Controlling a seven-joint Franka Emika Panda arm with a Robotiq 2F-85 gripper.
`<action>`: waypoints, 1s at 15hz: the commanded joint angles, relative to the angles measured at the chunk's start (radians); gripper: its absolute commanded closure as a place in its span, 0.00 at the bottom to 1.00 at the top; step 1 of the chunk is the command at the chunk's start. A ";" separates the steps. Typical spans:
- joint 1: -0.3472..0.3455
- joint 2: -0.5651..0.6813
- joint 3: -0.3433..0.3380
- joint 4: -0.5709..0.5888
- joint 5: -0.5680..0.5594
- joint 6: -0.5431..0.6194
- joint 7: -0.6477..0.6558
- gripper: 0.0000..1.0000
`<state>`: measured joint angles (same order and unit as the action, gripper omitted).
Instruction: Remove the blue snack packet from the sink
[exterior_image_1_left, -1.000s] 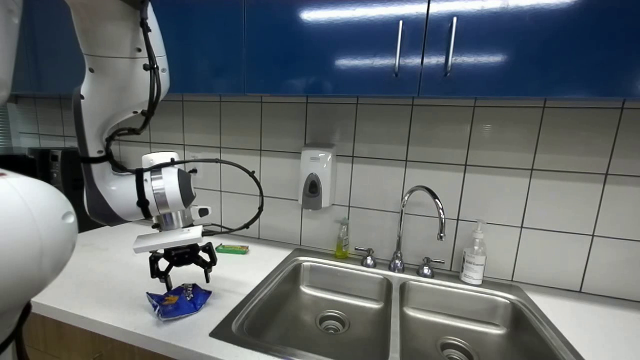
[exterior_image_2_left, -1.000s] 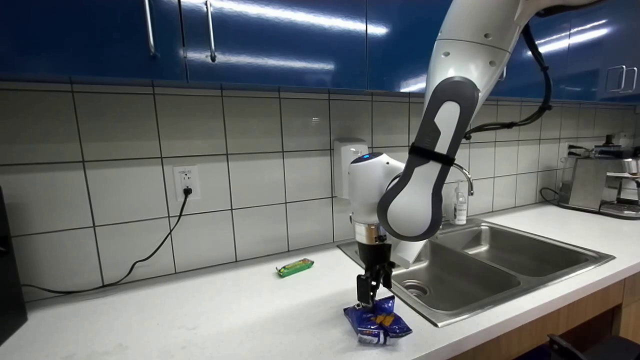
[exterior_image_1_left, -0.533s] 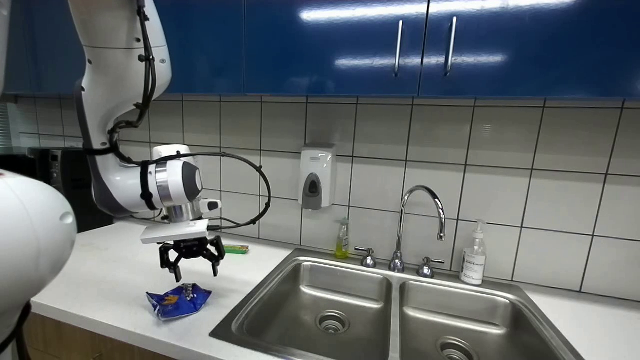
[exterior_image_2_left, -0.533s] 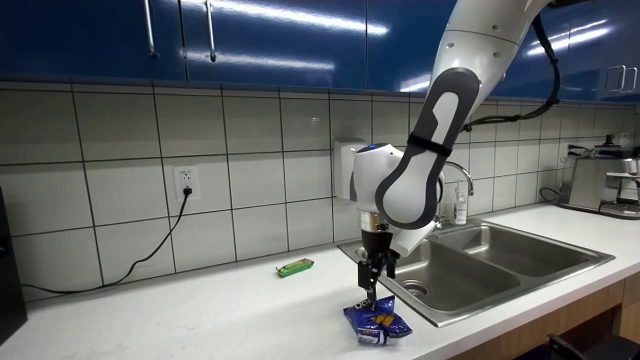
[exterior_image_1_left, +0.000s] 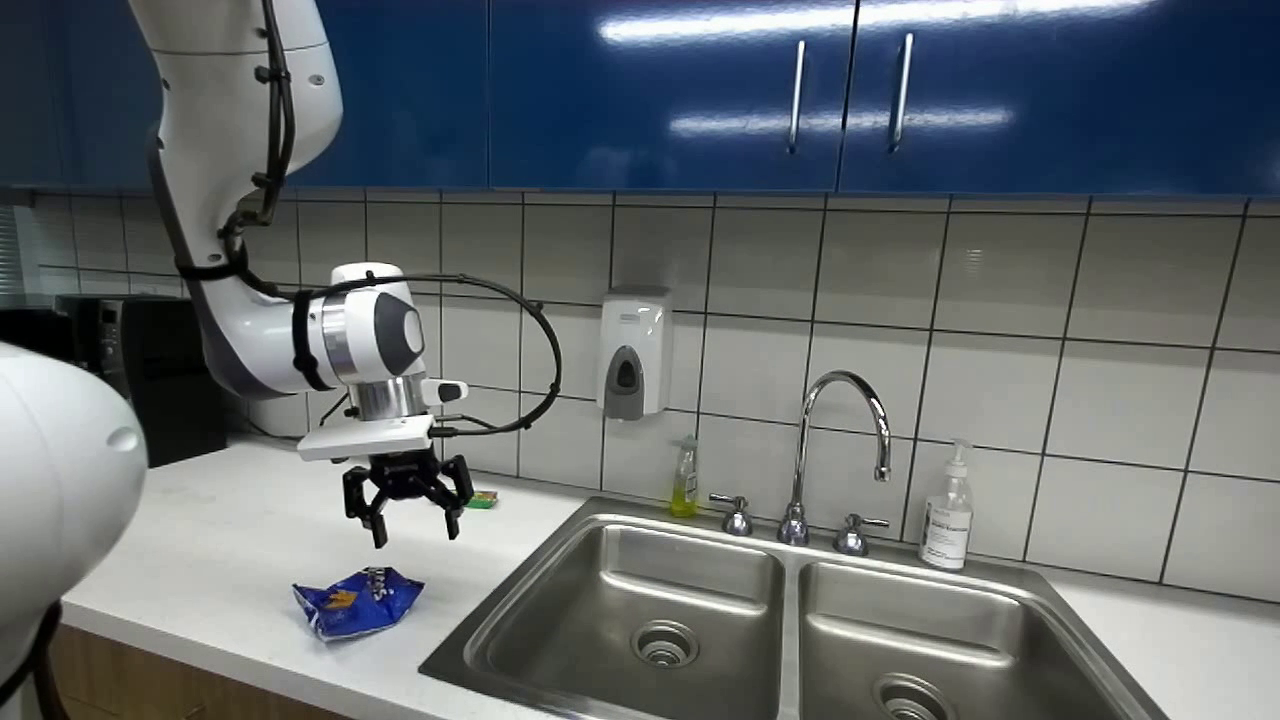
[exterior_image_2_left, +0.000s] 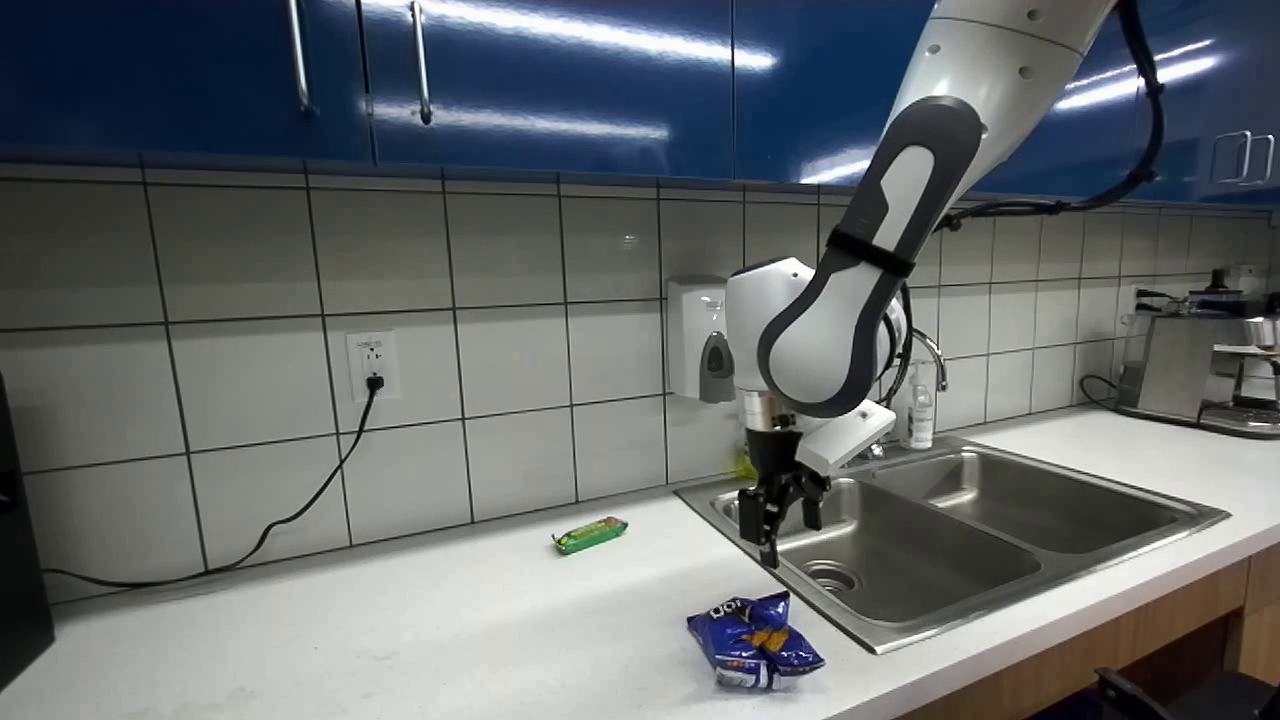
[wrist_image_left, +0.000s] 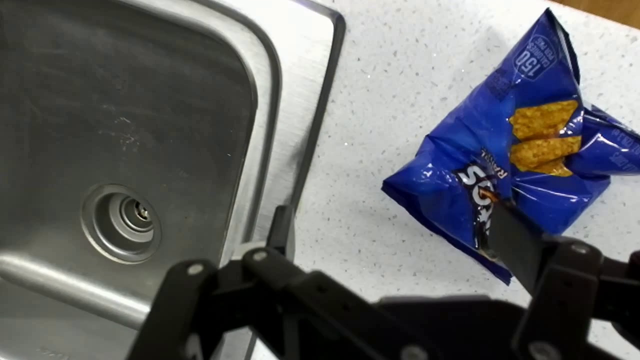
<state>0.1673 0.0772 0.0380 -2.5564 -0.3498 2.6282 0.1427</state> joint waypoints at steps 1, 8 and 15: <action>-0.033 -0.082 0.008 -0.039 0.029 -0.061 -0.010 0.00; -0.060 -0.143 0.011 -0.076 0.054 -0.103 -0.015 0.00; -0.069 -0.139 0.019 -0.082 0.041 -0.096 -0.003 0.00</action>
<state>0.1190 -0.0614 0.0364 -2.6397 -0.3134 2.5343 0.1432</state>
